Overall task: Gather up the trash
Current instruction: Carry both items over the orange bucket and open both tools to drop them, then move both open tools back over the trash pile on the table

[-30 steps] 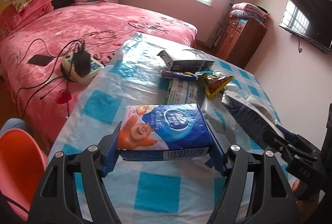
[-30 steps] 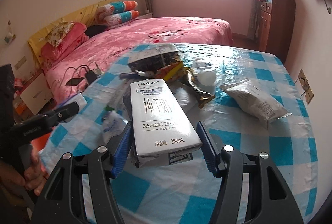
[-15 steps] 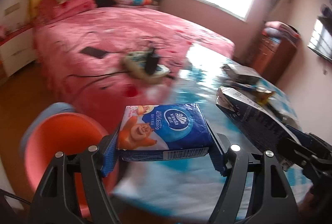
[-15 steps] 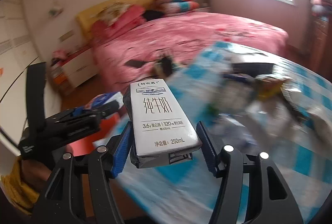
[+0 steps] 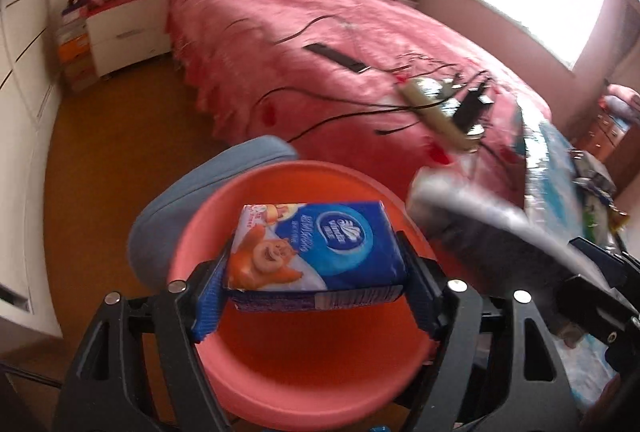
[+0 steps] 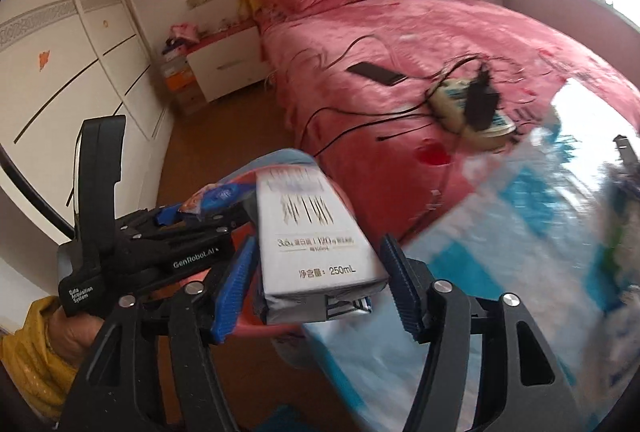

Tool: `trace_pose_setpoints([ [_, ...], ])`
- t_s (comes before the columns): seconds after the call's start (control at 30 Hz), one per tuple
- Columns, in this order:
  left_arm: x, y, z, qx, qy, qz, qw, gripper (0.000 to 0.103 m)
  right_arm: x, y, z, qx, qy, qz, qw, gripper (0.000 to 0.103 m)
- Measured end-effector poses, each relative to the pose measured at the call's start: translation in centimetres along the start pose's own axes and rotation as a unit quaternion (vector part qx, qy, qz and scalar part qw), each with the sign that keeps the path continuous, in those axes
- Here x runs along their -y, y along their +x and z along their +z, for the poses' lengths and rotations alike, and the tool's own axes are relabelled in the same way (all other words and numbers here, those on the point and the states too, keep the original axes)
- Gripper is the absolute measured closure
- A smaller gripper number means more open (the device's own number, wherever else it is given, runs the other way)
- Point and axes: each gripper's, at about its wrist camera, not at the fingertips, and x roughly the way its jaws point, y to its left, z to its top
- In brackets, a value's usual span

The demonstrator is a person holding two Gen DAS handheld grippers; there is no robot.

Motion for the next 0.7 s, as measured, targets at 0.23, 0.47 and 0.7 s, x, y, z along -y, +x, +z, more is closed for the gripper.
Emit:
trace_pose_setpoints([
  [0.23, -2.1, 0.3, -0.7, -0.006, -0.006, 0.028, 0.9996, 0.015, 2.5, 0.4, -1.6, 0.003, 0.066, 0.013, 0.998, 0.014],
  [0.47, -0.1, -0.2, -0.5, -0.005, 0.023, 0.003, 0.9997, 0.015, 6.8, -4.2, -3.3, 0.061, 0.129, -0.026, 0.989, 0.014],
  [0.7, 3.3, -1.8, -0.9, -0.001, 0.069, -0.011, 0.9976, 0.015, 9.3, -7.2, -5.2, 0.100, 0.145, -0.057, 0.983, 0.012],
])
